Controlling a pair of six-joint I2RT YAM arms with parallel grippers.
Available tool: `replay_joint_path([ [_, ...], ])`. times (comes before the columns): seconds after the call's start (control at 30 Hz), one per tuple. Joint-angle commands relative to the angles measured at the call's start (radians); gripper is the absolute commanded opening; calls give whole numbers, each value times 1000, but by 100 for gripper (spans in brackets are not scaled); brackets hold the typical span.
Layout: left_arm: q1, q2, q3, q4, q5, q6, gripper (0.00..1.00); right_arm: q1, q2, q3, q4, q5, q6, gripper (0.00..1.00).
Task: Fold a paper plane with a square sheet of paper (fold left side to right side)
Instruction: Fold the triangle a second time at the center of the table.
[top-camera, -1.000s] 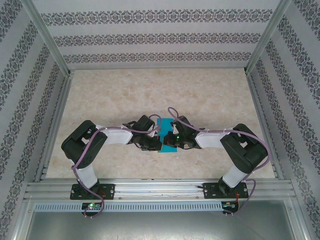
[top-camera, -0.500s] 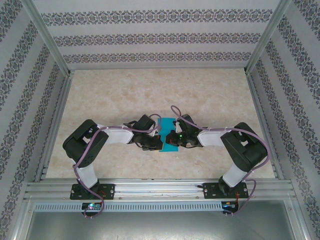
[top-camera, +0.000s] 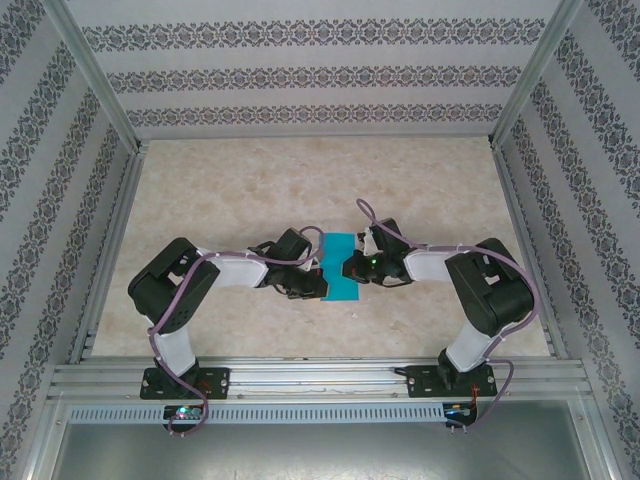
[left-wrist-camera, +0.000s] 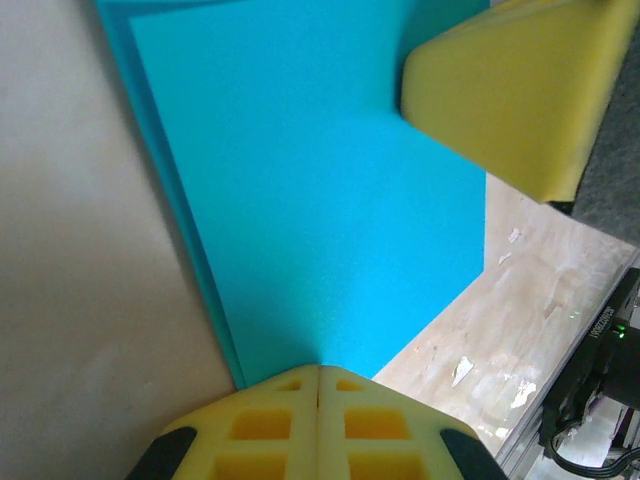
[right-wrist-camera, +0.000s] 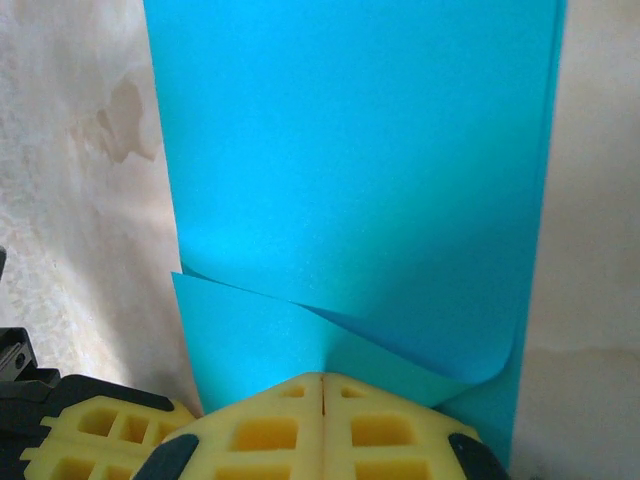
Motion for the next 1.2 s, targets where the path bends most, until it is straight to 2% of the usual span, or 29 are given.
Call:
replay_joint_path([
  [0.0,-5,59,-55,-166,-72,-10,0,-70,38,17,-50,138,-53,0],
  [0.33,-5,51,-53,-159,-70,-9,0,-182,34,57,-74,100,-93,0],
  [0.53,-6,38,-39,-160,-67,-6,0,-185,-105,20,-71,81,-64,0],
  [0.67,-4,33,-28,-179,-70,7,0,-143,-197,-48,-28,51,-14,0],
  [0.77,-5,35,-24,-181,-67,9,0,-81,-209,-84,28,23,31,0],
  [0.93,-5,41,-14,-179,-65,8,0,22,-155,-72,84,30,79,0],
  [1.17,-6,47,-1,-178,-59,9,0,56,-66,-22,123,23,94,0],
])
